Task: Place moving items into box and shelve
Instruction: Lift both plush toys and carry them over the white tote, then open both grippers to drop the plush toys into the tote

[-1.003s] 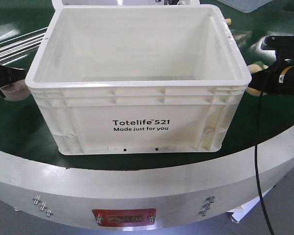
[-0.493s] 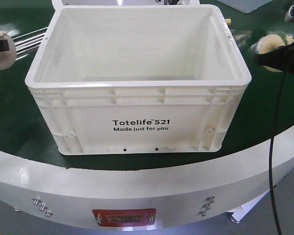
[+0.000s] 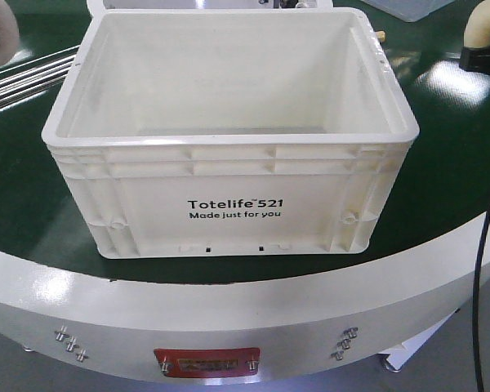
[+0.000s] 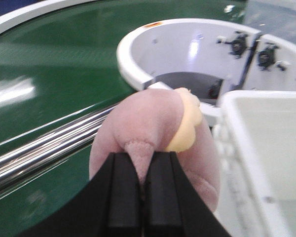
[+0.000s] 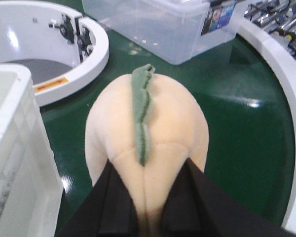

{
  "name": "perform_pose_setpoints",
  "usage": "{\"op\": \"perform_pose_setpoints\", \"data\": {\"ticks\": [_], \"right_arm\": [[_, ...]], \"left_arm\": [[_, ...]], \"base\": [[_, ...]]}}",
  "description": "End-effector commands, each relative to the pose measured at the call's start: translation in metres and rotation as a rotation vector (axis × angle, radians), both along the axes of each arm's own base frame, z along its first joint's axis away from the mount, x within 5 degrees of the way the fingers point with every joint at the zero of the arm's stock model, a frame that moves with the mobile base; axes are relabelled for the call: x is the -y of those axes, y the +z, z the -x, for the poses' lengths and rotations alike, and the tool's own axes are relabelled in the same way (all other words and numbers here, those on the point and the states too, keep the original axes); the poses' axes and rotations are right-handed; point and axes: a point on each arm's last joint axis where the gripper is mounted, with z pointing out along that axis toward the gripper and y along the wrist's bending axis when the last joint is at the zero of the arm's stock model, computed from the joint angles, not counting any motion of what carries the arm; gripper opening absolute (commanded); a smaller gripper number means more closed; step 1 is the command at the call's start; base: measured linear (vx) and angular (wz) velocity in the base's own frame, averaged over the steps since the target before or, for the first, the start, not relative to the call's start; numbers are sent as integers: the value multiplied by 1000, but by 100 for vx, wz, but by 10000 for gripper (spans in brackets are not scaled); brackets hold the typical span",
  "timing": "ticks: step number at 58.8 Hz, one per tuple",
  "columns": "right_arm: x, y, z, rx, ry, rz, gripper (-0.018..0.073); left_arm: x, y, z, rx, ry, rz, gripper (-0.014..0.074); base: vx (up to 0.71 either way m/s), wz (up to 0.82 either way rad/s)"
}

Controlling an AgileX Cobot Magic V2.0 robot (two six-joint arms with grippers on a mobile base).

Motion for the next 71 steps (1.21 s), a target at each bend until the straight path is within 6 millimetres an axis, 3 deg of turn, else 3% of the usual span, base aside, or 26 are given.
{"op": "perform_pose_setpoints", "data": {"ticks": [1, 25, 37, 48, 58, 71], "right_arm": [[-13, 28, 7, 146, 86, 28, -13], [-85, 38, 19, 213, 373, 16, -13], [-112, 38, 25, 238, 485, -3, -13], [-119, 36, 19, 282, 530, -22, 11], [-119, 38, 19, 294, 536, -27, 176], [-119, 36, 19, 277, 525, -32, 528]], "left_arm": [[17, 26, 6, 159, -78, -1, -23], [84, 33, 15, 248, -335, 34, -23], [101, 25, 12, 228, -387, 39, -23], [109, 19, 8, 219, -410, 36, -7], [111, 14, 2, 227, -427, -22, 136], [112, 12, 0, 229, -428, -21, 426]], "base": [[0, 0], [0, 0], [0, 0], [0, 0], [0, 0], [0, 0]]}}
